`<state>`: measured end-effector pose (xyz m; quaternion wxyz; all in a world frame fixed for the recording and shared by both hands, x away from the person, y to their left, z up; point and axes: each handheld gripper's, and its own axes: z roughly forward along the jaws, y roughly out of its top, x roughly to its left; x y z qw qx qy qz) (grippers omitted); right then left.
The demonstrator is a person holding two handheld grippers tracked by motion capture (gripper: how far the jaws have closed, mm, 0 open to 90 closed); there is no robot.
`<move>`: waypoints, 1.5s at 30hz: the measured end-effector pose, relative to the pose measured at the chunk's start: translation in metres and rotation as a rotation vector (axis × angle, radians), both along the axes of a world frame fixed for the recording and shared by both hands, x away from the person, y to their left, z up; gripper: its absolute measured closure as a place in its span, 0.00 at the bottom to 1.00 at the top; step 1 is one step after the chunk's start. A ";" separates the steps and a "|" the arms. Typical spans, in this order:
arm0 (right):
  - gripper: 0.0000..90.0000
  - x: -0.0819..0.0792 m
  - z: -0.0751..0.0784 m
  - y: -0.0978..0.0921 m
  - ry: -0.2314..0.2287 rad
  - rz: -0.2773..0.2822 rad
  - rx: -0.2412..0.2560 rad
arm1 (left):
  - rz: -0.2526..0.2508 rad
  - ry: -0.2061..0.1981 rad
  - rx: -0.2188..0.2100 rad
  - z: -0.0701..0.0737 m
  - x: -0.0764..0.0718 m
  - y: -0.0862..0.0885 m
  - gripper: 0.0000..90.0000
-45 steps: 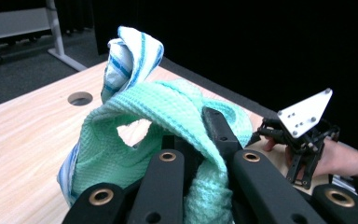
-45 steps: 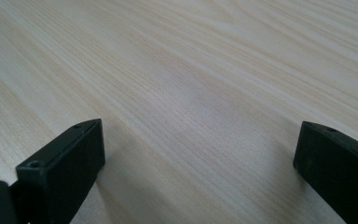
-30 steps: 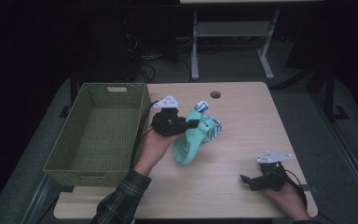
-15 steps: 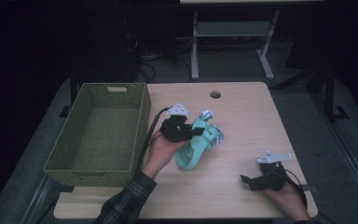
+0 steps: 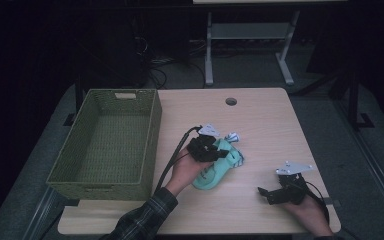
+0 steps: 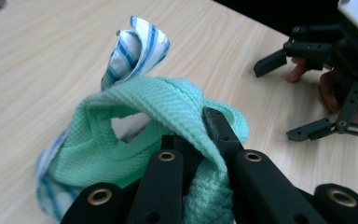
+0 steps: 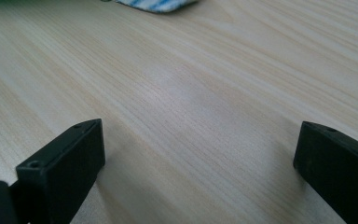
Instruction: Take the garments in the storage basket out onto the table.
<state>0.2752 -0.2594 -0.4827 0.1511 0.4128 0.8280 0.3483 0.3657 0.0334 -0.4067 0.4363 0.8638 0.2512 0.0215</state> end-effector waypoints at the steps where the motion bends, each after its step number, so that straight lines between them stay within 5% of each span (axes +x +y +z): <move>1: 0.02 0.000 0.000 0.000 0.000 0.000 0.000 | -0.001 0.005 0.001 -0.002 0.000 -0.002 0.93; 16: 0.02 0.000 0.000 0.000 0.000 0.000 0.000 | -0.061 0.061 0.126 -0.048 -0.001 -0.031 0.90; 25: 0.02 0.000 0.000 0.000 0.000 0.000 0.000 | -0.061 0.081 0.118 -0.053 0.000 -0.032 0.83; 29: 0.02 0.000 0.000 0.000 0.000 0.000 0.000 | -0.057 0.085 0.108 -0.048 0.000 -0.029 0.74; 37: 0.02 0.000 0.000 0.000 0.000 0.000 0.000 | -0.033 0.020 0.043 -0.015 -0.004 -0.011 0.61; 40: 0.02 0.000 0.000 0.000 0.000 0.000 0.000 | -0.019 -0.002 0.030 -0.003 -0.005 -0.001 0.62; 45: 0.02 0.000 0.000 0.000 0.001 -0.001 0.000 | 0.029 -0.043 0.047 0.008 -0.006 0.017 0.80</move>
